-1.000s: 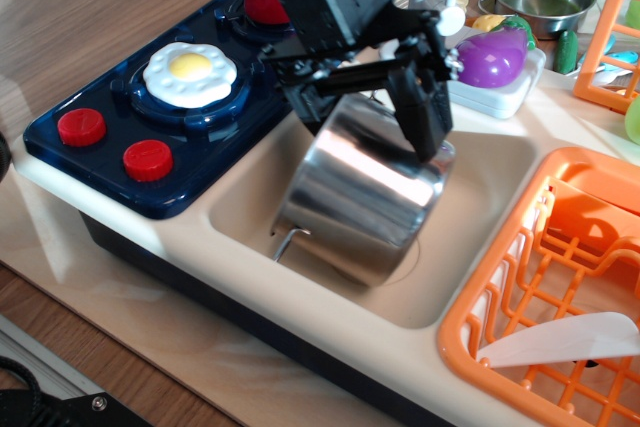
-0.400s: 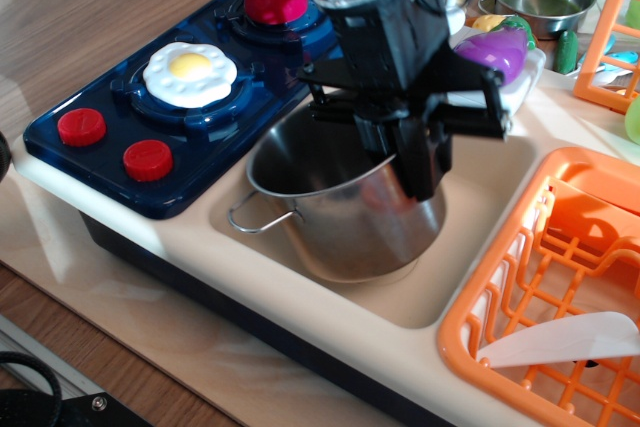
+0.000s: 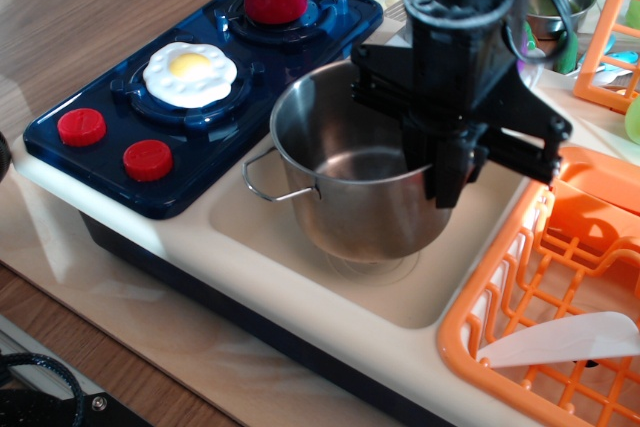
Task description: Flip pot upright which is in sink
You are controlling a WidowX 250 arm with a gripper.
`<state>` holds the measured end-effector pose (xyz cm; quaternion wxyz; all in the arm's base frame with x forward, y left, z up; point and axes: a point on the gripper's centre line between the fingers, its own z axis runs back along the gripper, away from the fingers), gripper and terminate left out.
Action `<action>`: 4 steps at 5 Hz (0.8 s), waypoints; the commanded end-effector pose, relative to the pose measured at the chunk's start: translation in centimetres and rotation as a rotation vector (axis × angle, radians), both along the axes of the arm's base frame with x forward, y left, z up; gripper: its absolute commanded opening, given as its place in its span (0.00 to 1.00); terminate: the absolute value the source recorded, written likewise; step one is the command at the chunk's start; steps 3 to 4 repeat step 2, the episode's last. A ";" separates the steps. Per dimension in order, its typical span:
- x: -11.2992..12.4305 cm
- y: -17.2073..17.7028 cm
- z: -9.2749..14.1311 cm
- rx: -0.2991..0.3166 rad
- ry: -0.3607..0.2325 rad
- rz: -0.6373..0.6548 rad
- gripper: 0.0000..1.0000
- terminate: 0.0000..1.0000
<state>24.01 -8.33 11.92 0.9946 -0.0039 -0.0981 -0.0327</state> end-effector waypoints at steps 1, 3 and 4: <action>0.6 -0.3 0.3 0.016 -0.053 -0.022 1.00 0.00; 0.6 -0.3 0.3 0.016 -0.053 -0.022 1.00 1.00; 0.6 -0.3 0.3 0.016 -0.053 -0.022 1.00 1.00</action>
